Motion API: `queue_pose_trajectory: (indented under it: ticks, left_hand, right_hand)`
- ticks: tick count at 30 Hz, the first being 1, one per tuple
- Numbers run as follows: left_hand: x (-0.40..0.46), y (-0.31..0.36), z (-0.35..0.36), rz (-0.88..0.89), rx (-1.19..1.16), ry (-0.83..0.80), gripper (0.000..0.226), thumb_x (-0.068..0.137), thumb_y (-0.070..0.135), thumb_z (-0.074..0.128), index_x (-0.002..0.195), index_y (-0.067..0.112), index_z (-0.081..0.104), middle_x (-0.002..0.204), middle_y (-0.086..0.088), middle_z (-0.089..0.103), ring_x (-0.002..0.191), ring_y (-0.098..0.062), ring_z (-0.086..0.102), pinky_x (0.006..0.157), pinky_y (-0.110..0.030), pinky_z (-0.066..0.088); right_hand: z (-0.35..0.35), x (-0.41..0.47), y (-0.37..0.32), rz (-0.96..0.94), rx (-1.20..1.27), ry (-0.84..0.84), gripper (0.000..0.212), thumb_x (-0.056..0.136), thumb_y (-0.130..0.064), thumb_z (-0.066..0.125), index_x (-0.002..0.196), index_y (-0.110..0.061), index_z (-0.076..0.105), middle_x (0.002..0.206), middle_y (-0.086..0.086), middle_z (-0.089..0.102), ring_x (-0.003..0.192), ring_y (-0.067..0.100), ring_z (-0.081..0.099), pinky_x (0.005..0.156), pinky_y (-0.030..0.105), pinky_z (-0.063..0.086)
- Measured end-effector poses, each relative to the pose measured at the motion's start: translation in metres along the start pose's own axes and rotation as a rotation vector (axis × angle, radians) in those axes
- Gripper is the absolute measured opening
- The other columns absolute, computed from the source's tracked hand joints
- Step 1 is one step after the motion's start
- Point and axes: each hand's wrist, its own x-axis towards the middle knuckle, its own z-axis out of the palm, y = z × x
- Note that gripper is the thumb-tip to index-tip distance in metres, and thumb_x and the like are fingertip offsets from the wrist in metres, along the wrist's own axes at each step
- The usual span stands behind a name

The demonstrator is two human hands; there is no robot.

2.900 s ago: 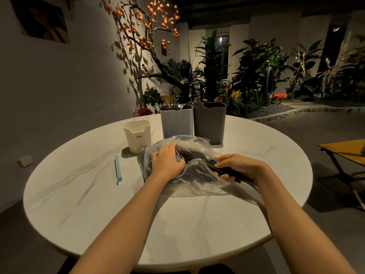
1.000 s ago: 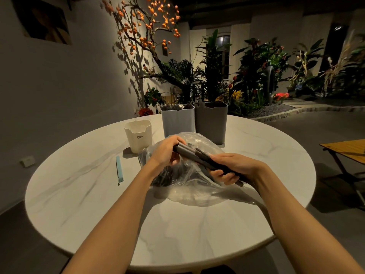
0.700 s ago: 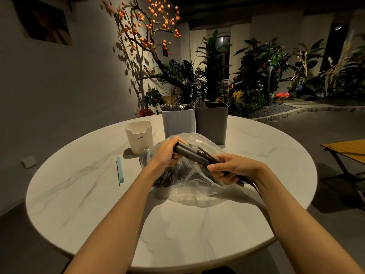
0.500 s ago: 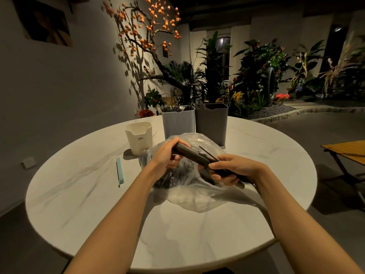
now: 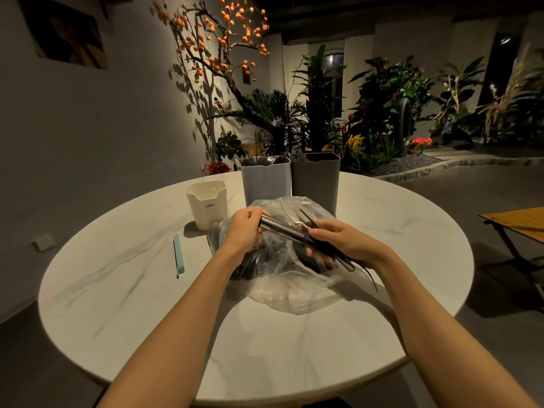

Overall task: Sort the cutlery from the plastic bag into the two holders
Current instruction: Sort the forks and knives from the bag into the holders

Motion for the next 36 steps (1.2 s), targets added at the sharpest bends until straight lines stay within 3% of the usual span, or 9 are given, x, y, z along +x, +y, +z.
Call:
queue_pose_trajectory:
  ticks: [5, 10, 15, 18, 23, 26, 29, 32, 36]
  left_hand:
    - [0.004, -0.002, -0.001, 0.047, 0.059, 0.168, 0.037, 0.103, 0.015, 0.033, 0.078, 0.011, 0.06, 0.054, 0.001, 0.038, 0.043, -0.008, 0.032, 0.041, -0.019, 0.026]
    - [0.009, -0.008, -0.003, 0.075, 0.188, 0.3, 0.031, 0.102, 0.015, 0.033, 0.079, 0.01, 0.055, 0.061, -0.001, 0.044, 0.056, -0.016, 0.04, 0.049, -0.025, 0.033]
    - [0.004, -0.014, -0.007, 0.491, 0.921, 0.472, 0.024, 0.098, 0.024, 0.04, 0.09, 0.013, 0.06, 0.092, -0.003, 0.058, 0.085, -0.021, 0.05, 0.078, -0.038, 0.041]
    - [-0.003, -0.005, -0.003, 0.683, 1.065, 0.269, 0.043, 0.097, 0.044, 0.029, 0.091, 0.02, 0.064, 0.094, 0.003, 0.064, 0.091, -0.018, 0.054, 0.087, -0.039, 0.032]
    - [-0.002, 0.002, -0.002, 0.706, 1.297, -0.039, 0.056, 0.087, 0.074, 0.027, 0.096, 0.027, 0.057, 0.098, 0.011, 0.06, 0.094, -0.011, 0.053, 0.092, -0.035, 0.032]
    - [0.0, 0.003, -0.001, 0.724, 1.338, -0.095, 0.035, 0.094, 0.056, 0.044, 0.104, 0.025, 0.054, 0.107, 0.008, 0.06, 0.101, -0.016, 0.054, 0.091, -0.033, 0.037]
    - [-0.002, 0.006, 0.003, 0.736, 1.387, -0.056, 0.021, 0.1, 0.039, 0.041, 0.103, 0.021, 0.051, 0.103, 0.004, 0.062, 0.094, -0.019, 0.056, 0.077, -0.03, 0.037]
    - [-0.005, 0.007, 0.002, 0.681, 1.381, -0.094, 0.018, 0.102, 0.034, 0.037, 0.104, 0.02, 0.049, 0.1, 0.002, 0.063, 0.083, -0.017, 0.057, 0.063, -0.027, 0.035]
    - [-0.006, 0.007, -0.008, 0.531, 1.362, -0.076, 0.023, 0.102, 0.041, 0.035, 0.098, 0.02, 0.044, 0.097, -0.001, 0.063, 0.081, -0.02, 0.057, 0.06, -0.03, 0.033]
  right_hand:
    - [0.0, 0.001, 0.001, 0.056, -0.083, 0.089, 0.025, 0.103, -0.027, 0.041, 0.115, -0.009, 0.054, 0.091, 0.007, 0.063, 0.074, 0.01, 0.058, 0.055, 0.015, 0.046]
    - [0.005, 0.005, 0.003, 0.003, -0.159, 0.226, 0.019, 0.103, -0.026, 0.041, 0.103, -0.011, 0.053, 0.082, 0.004, 0.056, 0.064, 0.007, 0.051, 0.049, 0.011, 0.04]
    - [0.008, 0.008, 0.005, -0.039, -0.151, 0.273, 0.02, 0.101, -0.023, 0.045, 0.106, -0.007, 0.055, 0.089, 0.003, 0.055, 0.078, 0.011, 0.057, 0.066, 0.013, 0.051]
    - [0.009, 0.008, 0.003, -0.068, -0.118, 0.298, 0.015, 0.101, -0.022, 0.045, 0.096, -0.013, 0.056, 0.085, 0.001, 0.056, 0.076, 0.01, 0.057, 0.067, 0.014, 0.051]
    - [0.008, 0.006, 0.002, -0.069, -0.113, 0.336, 0.015, 0.101, -0.023, 0.045, 0.095, -0.015, 0.055, 0.079, 0.002, 0.056, 0.066, 0.007, 0.053, 0.054, 0.009, 0.042]
    - [0.009, 0.007, 0.003, -0.06, -0.123, 0.326, 0.017, 0.101, -0.026, 0.045, 0.099, -0.012, 0.056, 0.082, 0.005, 0.058, 0.068, 0.008, 0.056, 0.058, 0.014, 0.045]
    - [0.009, 0.005, 0.0, -0.054, -0.052, 0.291, 0.019, 0.102, -0.022, 0.042, 0.103, -0.009, 0.055, 0.075, 0.001, 0.062, 0.058, 0.003, 0.058, 0.053, 0.015, 0.043]
    - [0.004, 0.003, -0.001, -0.036, -0.025, 0.274, 0.02, 0.103, -0.021, 0.04, 0.107, -0.009, 0.055, 0.083, 0.001, 0.066, 0.07, 0.01, 0.06, 0.057, 0.021, 0.048]
    - [0.001, 0.002, -0.001, -0.061, 0.173, 0.31, 0.019, 0.104, -0.017, 0.038, 0.104, -0.01, 0.055, 0.1, 0.008, 0.064, 0.083, 0.017, 0.068, 0.053, 0.023, 0.053]
